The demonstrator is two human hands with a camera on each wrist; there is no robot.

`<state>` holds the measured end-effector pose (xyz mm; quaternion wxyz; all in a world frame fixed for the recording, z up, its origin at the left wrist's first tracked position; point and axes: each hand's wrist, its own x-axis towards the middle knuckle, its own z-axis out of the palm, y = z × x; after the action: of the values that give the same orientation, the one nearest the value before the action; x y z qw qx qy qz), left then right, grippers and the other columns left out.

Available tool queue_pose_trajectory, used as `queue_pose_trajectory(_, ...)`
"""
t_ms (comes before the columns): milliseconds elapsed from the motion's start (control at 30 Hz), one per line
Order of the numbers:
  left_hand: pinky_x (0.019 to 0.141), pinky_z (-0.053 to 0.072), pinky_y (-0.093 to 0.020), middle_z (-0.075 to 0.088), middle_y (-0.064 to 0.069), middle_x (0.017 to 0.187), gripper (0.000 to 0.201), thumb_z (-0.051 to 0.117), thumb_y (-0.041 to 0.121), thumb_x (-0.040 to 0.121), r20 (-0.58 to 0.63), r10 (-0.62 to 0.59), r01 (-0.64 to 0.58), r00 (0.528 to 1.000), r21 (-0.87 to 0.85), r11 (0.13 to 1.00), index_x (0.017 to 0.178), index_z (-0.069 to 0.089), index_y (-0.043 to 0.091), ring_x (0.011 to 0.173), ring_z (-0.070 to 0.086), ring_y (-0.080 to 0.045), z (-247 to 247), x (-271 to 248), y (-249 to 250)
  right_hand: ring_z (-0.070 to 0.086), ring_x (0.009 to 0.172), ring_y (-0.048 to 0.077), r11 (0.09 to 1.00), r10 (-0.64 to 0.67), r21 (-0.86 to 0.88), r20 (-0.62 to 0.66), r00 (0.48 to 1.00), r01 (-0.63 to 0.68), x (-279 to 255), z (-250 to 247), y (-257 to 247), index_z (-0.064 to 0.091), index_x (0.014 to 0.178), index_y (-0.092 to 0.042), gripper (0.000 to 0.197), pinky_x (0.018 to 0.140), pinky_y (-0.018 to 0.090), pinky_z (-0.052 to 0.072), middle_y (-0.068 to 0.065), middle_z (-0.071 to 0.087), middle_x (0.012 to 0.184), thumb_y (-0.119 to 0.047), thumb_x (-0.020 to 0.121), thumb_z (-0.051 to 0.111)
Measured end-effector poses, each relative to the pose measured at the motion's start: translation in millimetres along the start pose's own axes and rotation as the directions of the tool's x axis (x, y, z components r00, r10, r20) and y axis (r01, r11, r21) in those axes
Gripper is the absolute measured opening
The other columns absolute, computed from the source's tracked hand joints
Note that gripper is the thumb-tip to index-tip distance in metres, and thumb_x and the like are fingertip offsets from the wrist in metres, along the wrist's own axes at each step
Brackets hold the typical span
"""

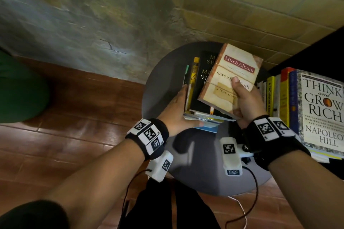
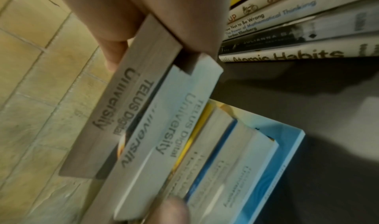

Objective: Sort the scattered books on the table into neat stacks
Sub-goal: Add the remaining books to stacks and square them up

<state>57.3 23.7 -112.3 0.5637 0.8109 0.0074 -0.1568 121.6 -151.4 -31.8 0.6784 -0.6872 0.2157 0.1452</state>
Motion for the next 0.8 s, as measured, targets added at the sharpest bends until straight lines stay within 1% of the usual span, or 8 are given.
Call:
queue_pose_trajectory(67,0.116,0.032,-0.047,0.034,0.008,0.153,0.114,0.082,0.049,0.064,-0.016,0.008,-0.009,1.0,-0.041,0.999,0.15,0.01,0.035,0.142,0.031,-0.011,-1.5,-1.3,7.1,0.073,0.089,0.019,1.0,0.007,-0.027,-0.007,1.0,-0.008,0.6,2.5,1.7,0.051,0.129,-0.017,0.041,0.06,0.032,0.059,0.005,0.072,0.108,-0.033,0.092,0.06)
queue_pose_trajectory(200,0.12,0.022,-0.047,0.018,0.003,0.161,0.11,0.079,0.04,0.074,-0.041,0.016,-0.015,0.999,0.008,1.0,0.152,0.002,0.031,0.148,0.017,-0.014,-4.3,-2.1,17.5,0.073,0.091,0.02,0.998,-0.004,-0.057,-0.009,1.0,0.003,0.7,2.4,-1.0,0.052,0.128,-0.015,0.041,0.068,0.036,0.061,0.005,0.073,0.107,-0.031,0.091,0.062)
queue_pose_trajectory(267,0.121,0.018,-0.047,0.006,0.004,0.163,0.112,0.077,0.041,0.076,-0.037,0.001,0.002,0.999,0.063,0.998,0.154,-0.002,0.027,0.15,0.007,-0.015,-5.6,-3.2,19.0,0.073,0.09,0.019,0.995,-0.029,-0.092,-0.021,0.999,0.027,0.7,-1.7,-6.8,0.054,0.127,-0.015,0.04,0.06,0.03,0.06,0.004,0.073,0.106,-0.031,0.091,0.062)
queue_pose_trajectory(367,0.122,0.014,-0.046,-0.002,0.006,0.164,0.108,0.073,0.04,0.08,-0.028,0.005,-0.002,1.0,0.106,0.994,0.155,-0.005,0.025,0.15,0.001,-0.015,-6.2,-6.1,18.9,0.071,0.09,0.021,0.991,-0.043,-0.127,0.006,0.999,0.043,2.7,-9.5,-16.1,0.055,0.127,-0.013,0.038,0.047,0.021,0.053,0.006,0.072,0.109,-0.03,0.093,0.06)
queue_pose_trajectory(500,0.123,0.009,-0.044,-0.009,0.005,0.163,0.102,0.066,0.04,0.087,-0.014,0.017,-0.015,1.0,0.169,0.985,0.154,-0.009,0.023,0.15,-0.007,-0.014,-6.3,-9.9,21.9,0.071,0.09,0.019,0.984,0.025,-0.176,0.117,0.993,-0.004,4.8,-10.1,-18.1,0.053,0.129,-0.012,0.037,0.061,0.03,0.06,0.009,0.07,0.112,-0.026,0.095,0.056)
queue_pose_trajectory(600,0.123,0.005,-0.043,-0.016,0.005,0.162,0.096,0.059,0.04,0.092,0.011,0.019,-0.021,1.0,0.279,0.96,0.152,-0.014,0.021,0.149,-0.014,-0.014,-5.0,-12.3,25.9,0.071,0.092,0.02,0.992,0.065,-0.119,0.112,0.992,-0.052,5.3,-7.4,-12.5,0.05,0.13,-0.013,0.039,0.06,0.032,0.06,0.009,0.07,0.112,-0.026,0.095,0.056)
queue_pose_trajectory(700,0.123,0.005,-0.045,-0.018,0.007,0.161,0.092,0.055,0.038,0.094,0.016,0.042,-0.045,0.999,0.362,0.931,0.151,-0.015,0.022,0.148,-0.017,-0.013,-5.6,-13.2,31.8,0.072,0.087,0.018,0.995,0.054,-0.086,0.068,0.996,-0.048,4.4,-8.8,-8.4,0.051,0.129,-0.012,0.039,0.057,0.03,0.059,0.007,0.071,0.108,-0.027,0.094,0.058)
queue_pose_trajectory(800,0.123,0.005,-0.039,-0.012,0.005,0.163,0.102,0.064,0.034,0.089,-0.002,0.024,-0.023,1.0,0.248,0.969,0.152,-0.016,0.021,0.148,-0.013,-0.011,-6.6,-11.9,36.3,0.073,0.087,0.016,0.995,0.024,-0.101,0.041,0.999,-0.02,6.7,-13.2,-6.6,0.053,0.129,-0.011,0.04,0.059,0.028,0.059,0.007,0.072,0.109,-0.027,0.093,0.06)
